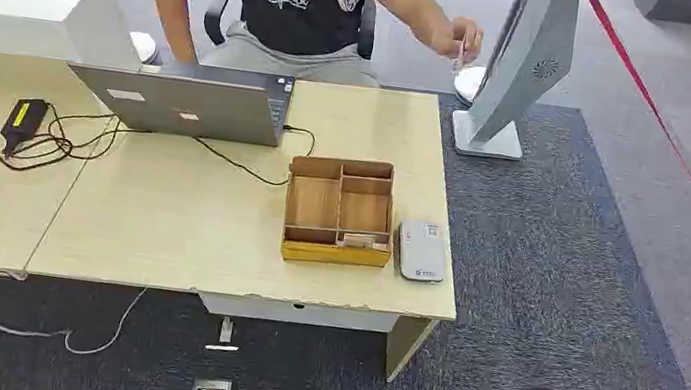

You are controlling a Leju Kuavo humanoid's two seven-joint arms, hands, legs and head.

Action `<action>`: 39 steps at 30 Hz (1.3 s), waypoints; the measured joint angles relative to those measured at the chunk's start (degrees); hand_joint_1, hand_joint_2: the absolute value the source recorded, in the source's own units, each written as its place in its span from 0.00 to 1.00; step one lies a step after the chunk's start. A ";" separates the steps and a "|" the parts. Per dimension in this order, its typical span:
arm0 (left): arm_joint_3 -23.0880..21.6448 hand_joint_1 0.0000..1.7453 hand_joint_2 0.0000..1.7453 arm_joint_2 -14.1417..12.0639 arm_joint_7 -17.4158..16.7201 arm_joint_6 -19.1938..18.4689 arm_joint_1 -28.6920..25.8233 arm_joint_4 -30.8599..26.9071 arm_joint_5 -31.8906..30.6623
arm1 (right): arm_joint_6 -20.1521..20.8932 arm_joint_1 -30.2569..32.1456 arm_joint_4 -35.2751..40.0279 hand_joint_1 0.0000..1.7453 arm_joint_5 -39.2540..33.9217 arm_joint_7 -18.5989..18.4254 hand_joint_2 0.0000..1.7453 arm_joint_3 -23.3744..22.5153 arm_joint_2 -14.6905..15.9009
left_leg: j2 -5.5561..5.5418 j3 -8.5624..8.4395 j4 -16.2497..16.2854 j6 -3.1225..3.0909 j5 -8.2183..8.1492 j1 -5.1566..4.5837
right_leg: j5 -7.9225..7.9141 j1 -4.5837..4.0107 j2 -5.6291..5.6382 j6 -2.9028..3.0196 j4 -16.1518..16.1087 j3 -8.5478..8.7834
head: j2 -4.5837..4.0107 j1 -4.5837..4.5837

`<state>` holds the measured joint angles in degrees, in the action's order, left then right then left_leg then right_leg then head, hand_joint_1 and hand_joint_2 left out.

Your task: Pass the card to the sensor for recognition and then transmit it.

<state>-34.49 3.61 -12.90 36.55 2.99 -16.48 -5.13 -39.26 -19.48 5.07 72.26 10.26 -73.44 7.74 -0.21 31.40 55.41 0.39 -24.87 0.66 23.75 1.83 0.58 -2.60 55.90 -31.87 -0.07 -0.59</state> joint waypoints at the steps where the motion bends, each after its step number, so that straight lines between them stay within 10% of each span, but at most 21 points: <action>1: -0.48 0.00 0.00 -0.04 -0.02 0.02 0.02 0.00 0.46 | -0.28 -1.17 0.09 0.00 -0.59 2.89 1.00 -0.79 0.59 | 0.01 0.00 0.00 0.00 0.03 -0.01 | -0.01 0.00 0.00 0.01 0.00 0.00 | -0.02 0.02; 8: -4.79 0.00 0.00 -0.26 0.07 0.24 0.42 0.00 3.93 | -0.39 -13.74 3.02 0.00 -4.85 24.87 1.00 -5.22 3.95 | 0.04 -0.02 0.00 0.02 0.08 0.02 | -0.08 -0.02 0.03 0.04 0.08 -0.03 | 0.00 0.04; 11: -7.15 0.00 0.00 -0.28 0.11 0.50 1.03 -0.02 6.54 | 10.74 -12.33 13.77 0.00 -17.40 9.80 1.00 -2.37 1.39 | -0.28 -1.01 0.14 -0.06 0.03 0.11 | 0.20 -0.16 -0.22 -0.11 -0.24 0.24 | -0.02 0.37; 13: -8.45 0.00 0.00 -0.28 0.28 0.54 1.18 -0.09 7.73 | 8.75 -6.13 24.79 0.00 -32.15 -7.65 1.00 4.40 1.61 | -1.66 -0.92 0.17 -0.11 0.07 -0.09 | 0.54 0.10 -1.58 -0.40 -0.11 0.78 | -0.02 0.18; 14: -9.31 0.00 0.00 -0.44 0.39 0.63 0.67 -0.07 8.52 | 2.63 -2.89 30.87 0.00 -43.15 -21.03 1.00 11.30 3.34 | -1.42 -0.62 0.06 -0.12 0.04 -0.29 | 0.41 0.44 -1.26 -0.27 0.29 0.58 | 0.00 -0.57; 15: -9.88 0.00 0.00 -0.74 0.35 0.66 0.27 0.00 9.27 | 0.35 -1.96 35.31 0.00 -46.89 -26.21 1.00 17.33 4.20 | -0.06 -0.17 -0.03 -0.11 -0.15 -0.52 | 0.14 0.54 0.09 -0.13 0.37 0.12 | -0.02 -0.57; 18: -11.65 0.00 0.00 -1.18 0.35 0.66 1.49 0.02 10.16 | -0.09 0.86 46.96 0.00 -42.77 -24.04 1.00 31.17 4.32 | 1.51 -0.50 -0.16 -0.09 -0.62 -0.44 | 0.09 0.45 1.58 -0.14 0.27 0.11 | -0.02 0.04; 24: -15.08 0.00 0.00 -1.16 0.22 0.66 2.30 -0.15 11.32 | -0.37 2.22 61.96 0.00 -39.65 -23.02 1.00 53.78 3.15 | 0.00 -0.33 -0.11 -0.16 0.11 -0.41 | 0.11 0.41 0.12 -0.21 0.20 0.18 | -0.02 0.04; 39: -20.89 0.00 0.00 -1.75 -0.13 0.59 2.21 -0.17 12.50 | -0.39 -2.19 72.17 0.00 -34.62 -27.63 1.00 82.31 2.44 | -0.29 -0.07 -0.12 -0.12 0.19 -0.27 | 0.10 0.28 -0.18 -0.17 0.24 0.08 | 0.00 0.04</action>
<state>-55.38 1.86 -13.03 37.13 5.21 -16.65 7.37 -39.65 -21.66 77.24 37.63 -17.37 8.87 10.19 -0.50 31.33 55.29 0.27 -24.69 0.39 23.85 2.11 0.41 -2.77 56.15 -31.78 -0.07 -0.55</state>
